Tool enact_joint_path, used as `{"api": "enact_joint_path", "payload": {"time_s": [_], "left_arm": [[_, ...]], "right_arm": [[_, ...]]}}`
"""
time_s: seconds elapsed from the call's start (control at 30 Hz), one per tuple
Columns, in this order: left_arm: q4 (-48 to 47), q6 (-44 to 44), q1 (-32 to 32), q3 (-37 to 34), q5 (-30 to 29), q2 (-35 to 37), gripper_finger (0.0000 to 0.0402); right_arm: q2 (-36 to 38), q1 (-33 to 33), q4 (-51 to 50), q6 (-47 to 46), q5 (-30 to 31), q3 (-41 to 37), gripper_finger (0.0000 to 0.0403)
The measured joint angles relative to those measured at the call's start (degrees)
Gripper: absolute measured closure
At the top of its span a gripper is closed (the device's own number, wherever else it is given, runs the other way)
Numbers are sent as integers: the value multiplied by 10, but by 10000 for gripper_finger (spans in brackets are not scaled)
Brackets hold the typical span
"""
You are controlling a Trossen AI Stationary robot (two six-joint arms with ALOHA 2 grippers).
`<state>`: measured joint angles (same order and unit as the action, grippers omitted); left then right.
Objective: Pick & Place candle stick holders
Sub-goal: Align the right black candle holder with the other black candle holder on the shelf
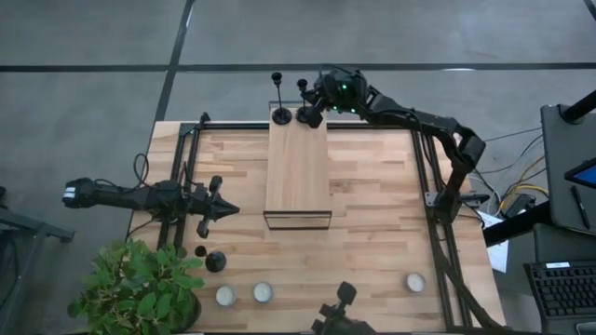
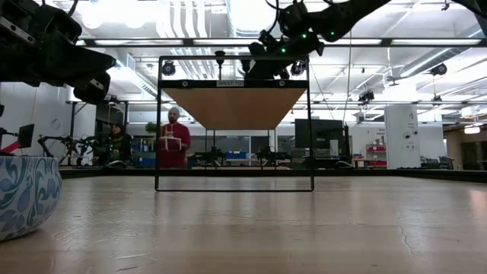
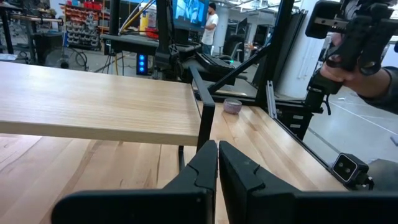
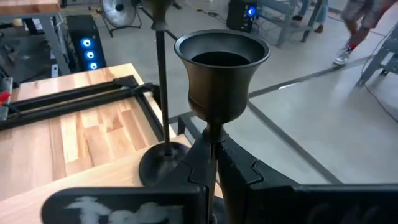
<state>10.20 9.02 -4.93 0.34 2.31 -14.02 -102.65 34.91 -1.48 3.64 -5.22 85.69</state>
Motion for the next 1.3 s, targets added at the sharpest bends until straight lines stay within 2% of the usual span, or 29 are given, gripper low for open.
{"api": "enact_joint_path", "payload": {"time_s": [0.1,1.3], "left_arm": [[0,0,0,0,0,0,387],[0,0,0,0,0,0,387]], "right_arm": [[0,6,5,-9,-26,0,390],[-24,11,62,-33,-25,-24,390]]}}
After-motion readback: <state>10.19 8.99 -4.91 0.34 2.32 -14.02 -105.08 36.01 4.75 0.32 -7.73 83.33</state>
